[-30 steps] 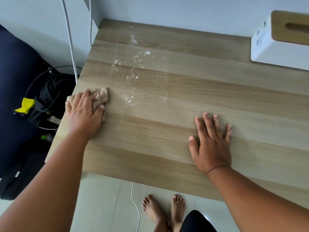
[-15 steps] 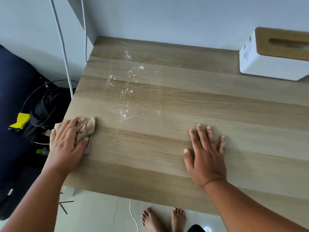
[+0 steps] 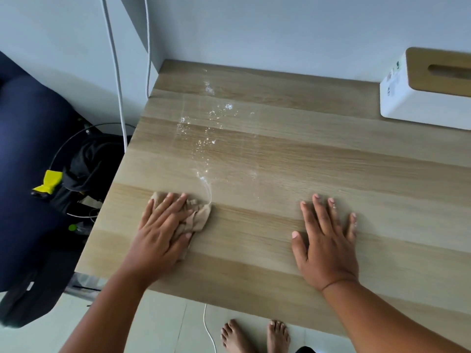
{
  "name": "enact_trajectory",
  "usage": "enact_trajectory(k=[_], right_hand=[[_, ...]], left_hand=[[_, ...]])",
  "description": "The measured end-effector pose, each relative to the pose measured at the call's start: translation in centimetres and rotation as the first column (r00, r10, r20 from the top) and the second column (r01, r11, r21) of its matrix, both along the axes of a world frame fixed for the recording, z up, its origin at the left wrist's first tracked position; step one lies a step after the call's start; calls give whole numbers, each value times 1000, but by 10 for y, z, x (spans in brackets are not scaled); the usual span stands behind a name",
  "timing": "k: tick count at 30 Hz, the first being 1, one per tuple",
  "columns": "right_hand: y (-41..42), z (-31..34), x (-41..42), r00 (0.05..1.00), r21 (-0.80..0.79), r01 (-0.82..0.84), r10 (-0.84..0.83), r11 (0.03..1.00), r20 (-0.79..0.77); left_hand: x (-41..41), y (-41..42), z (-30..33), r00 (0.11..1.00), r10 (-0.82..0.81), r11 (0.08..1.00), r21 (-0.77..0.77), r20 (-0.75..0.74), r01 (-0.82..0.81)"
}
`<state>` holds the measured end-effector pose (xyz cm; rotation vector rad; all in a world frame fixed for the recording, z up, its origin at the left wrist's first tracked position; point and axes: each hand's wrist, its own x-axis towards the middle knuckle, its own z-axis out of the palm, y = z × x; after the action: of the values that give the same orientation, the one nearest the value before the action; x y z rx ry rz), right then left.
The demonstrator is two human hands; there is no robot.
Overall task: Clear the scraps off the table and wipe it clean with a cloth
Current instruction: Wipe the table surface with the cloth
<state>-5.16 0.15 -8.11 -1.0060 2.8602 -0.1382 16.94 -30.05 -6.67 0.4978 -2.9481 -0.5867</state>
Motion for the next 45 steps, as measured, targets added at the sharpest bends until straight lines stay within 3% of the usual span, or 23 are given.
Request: enact_trajectory(k=[3,7,12,16,18,21,25,27,32,38,41,45], right_hand=[[0,-3,-1,1000,-16,-5,5,1000,-23],[-1,-5,-1,999,-28,-9,8,1000,-39],[-1,-3,-1,999,-30,-8,7,1000,-39],[-1,-1,-1,1000,-14,-9,9,1000,-24],[-1,0,-1,1000,-14,-8,8,1000,-19],[-2,0,-1,1000,-17,-10,10,1000,-14],[-1,-3,-2,1000,-7,-10,10,1000,-21],[1,-5,-1,999,-6,-8,8,1000,-32],[0,-9,-1,998,-10,-5,4,1000,-55],[1,-8,-1,999,-6,-11,11,1000,-47],[-1,-6,-2,1000,3,-11,11,1000,-28],[0,-6,-2,1000,2,-5,5,1000,-19]], left_hand=[[9,-10,0,984,180,984,14,20,-180],[-40,-13,-2,924,379,925,-27,54,-378],[-91,17,-1,980,192,981,-40,55,-190],[-62,41,2,999,-25,1000,-8,28,25],[-36,34,2,998,-55,998,-15,30,55],[-14,13,4,995,76,997,-15,59,-75],[-51,-2,1,936,338,941,-37,99,-336],[-83,-1,-1,935,340,940,-37,101,-338],[-126,36,-2,983,168,986,-23,72,-167],[-57,44,-1,996,-91,995,-27,16,92],[-39,15,1,997,68,998,-19,48,-67],[-85,7,1,955,281,959,-41,90,-279]])
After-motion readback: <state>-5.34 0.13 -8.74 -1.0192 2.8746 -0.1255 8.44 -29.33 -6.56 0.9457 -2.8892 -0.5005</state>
